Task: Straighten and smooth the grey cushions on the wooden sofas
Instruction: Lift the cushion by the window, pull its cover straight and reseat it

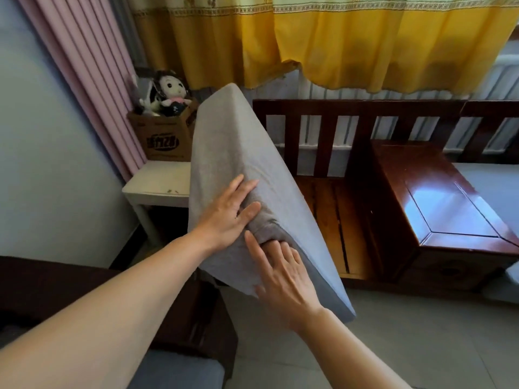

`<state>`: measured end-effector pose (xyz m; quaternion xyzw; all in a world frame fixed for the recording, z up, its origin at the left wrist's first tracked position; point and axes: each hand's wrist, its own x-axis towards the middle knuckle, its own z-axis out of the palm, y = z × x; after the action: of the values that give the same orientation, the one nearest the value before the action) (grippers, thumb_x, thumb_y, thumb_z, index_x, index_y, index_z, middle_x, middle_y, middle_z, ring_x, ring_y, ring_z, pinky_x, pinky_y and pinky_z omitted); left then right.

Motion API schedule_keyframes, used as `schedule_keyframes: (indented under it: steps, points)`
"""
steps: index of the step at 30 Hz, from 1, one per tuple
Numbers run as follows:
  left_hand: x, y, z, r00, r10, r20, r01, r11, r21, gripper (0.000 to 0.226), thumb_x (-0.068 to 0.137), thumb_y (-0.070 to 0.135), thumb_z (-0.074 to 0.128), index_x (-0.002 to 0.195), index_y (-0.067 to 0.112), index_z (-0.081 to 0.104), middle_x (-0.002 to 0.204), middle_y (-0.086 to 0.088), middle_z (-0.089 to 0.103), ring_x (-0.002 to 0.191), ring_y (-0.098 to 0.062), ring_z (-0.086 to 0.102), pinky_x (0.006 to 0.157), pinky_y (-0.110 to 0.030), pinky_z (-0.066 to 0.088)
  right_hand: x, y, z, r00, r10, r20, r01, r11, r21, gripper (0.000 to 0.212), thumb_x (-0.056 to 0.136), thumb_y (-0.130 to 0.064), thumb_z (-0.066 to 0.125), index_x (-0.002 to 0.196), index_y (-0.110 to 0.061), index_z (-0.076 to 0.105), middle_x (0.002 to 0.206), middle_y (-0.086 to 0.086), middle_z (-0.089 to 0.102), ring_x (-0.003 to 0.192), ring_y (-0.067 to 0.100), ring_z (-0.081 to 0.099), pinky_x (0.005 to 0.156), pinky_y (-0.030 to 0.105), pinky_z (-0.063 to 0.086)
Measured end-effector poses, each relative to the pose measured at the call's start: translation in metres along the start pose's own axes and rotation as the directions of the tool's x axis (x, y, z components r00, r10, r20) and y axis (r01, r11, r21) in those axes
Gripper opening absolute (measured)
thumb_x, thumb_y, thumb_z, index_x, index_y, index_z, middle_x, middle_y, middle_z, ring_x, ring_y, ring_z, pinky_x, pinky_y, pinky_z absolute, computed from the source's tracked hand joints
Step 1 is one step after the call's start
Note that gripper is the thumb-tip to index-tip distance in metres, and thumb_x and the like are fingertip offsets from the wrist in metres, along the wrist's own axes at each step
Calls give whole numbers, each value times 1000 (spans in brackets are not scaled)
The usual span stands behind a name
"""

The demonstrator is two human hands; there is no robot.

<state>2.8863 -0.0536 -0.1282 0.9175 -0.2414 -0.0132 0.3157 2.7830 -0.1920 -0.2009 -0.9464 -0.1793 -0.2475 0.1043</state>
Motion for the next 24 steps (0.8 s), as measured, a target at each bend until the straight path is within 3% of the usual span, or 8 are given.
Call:
schedule_keyframes:
  steps: [6,9,11,13,15,17,20,24]
  points:
    - [-28,-32,-9,994,-108,-28,107,994,-30,52,88,47,27,134,60,8,159,12,7,145,-5,2,117,-51,8,31,-5,30,999,-44,-7,44,981,187,89,66,-12,63,146,-10,24,113,2,38,90,21,45,76,33,49]
    - [-38,-48,-16,993,-114,44,108,986,124,71,86,46,45,138,60,-2,159,6,-4,146,-10,-6,117,-52,6,34,-17,41,995,71,-63,-46,941,335,80,66,-2,64,136,-11,28,112,7,37,72,29,54,56,35,47]
    - [-46,-64,-17,994,-104,41,92,968,232,92,83,39,65,141,57,-3,159,0,-6,146,-17,-5,117,-52,9,38,-24,53,959,281,-24,-261,918,298,86,64,-6,76,134,-11,27,109,11,36,64,31,54,48,35,45]
    - [-50,-74,-15,996,-86,-26,90,958,274,97,77,34,75,140,51,4,157,-9,3,145,-27,6,115,-50,18,47,-24,57,882,462,93,-471,872,137,91,67,-25,82,138,-12,26,117,13,38,78,31,56,58,39,50]
    - [-52,-87,-10,992,-99,-79,120,929,349,90,75,32,77,140,44,16,151,-16,16,139,-34,22,107,-46,30,56,-27,64,866,417,277,-428,904,-25,76,79,-37,71,139,-14,30,130,12,38,105,32,51,83,40,45]
    - [-55,-106,-8,988,-128,-84,152,897,416,76,75,30,77,139,34,35,141,-17,26,130,-36,33,100,-44,39,64,-38,80,866,324,380,-367,929,43,59,87,-34,61,137,-14,36,137,10,37,115,32,48,89,38,39]
    - [-59,-135,-9,973,-228,-17,208,853,479,65,81,31,71,136,31,38,136,-12,28,127,-31,34,97,-38,40,71,-62,112,846,304,437,-394,909,131,55,93,-27,51,143,-18,30,140,8,34,118,31,47,84,36,42]
    - [-47,-157,3,971,-238,-9,214,858,467,60,83,36,69,132,34,35,130,-9,31,121,-27,35,90,-38,44,61,-68,152,819,350,455,-450,883,131,73,97,-18,46,152,-18,-2,157,16,0,144,34,5,115,38,21]
